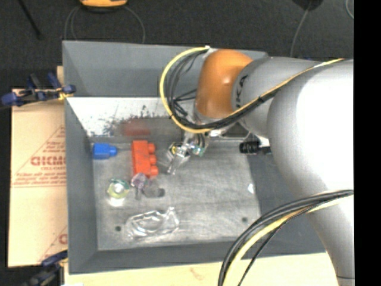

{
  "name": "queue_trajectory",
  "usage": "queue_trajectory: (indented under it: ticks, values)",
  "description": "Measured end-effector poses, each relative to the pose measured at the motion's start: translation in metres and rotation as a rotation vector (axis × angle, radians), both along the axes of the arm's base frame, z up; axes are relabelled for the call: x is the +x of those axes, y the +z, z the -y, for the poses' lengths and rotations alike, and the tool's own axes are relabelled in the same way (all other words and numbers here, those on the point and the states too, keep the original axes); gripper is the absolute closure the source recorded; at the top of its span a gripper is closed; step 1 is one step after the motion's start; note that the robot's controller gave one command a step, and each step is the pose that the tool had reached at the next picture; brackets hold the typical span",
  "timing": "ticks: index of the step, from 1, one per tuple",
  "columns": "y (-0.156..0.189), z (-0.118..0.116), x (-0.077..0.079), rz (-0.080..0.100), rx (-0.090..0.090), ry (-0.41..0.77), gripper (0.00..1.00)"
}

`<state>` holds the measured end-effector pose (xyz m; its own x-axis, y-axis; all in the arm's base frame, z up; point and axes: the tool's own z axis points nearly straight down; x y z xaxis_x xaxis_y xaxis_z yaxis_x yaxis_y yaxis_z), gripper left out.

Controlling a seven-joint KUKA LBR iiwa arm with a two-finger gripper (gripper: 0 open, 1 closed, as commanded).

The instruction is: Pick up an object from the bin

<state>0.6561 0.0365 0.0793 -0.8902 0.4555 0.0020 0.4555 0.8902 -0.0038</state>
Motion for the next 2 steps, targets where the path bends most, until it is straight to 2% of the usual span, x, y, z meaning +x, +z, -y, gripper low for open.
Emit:
queue_trajectory:
  ticks: [1, 2]
  values:
    - [0.001, 0.000, 0.002, 0.012, -0.001, 0.003, 1.00]
    - [0.017, 0.002, 0.004, 0.010, -0.001, 0.003, 1.00]
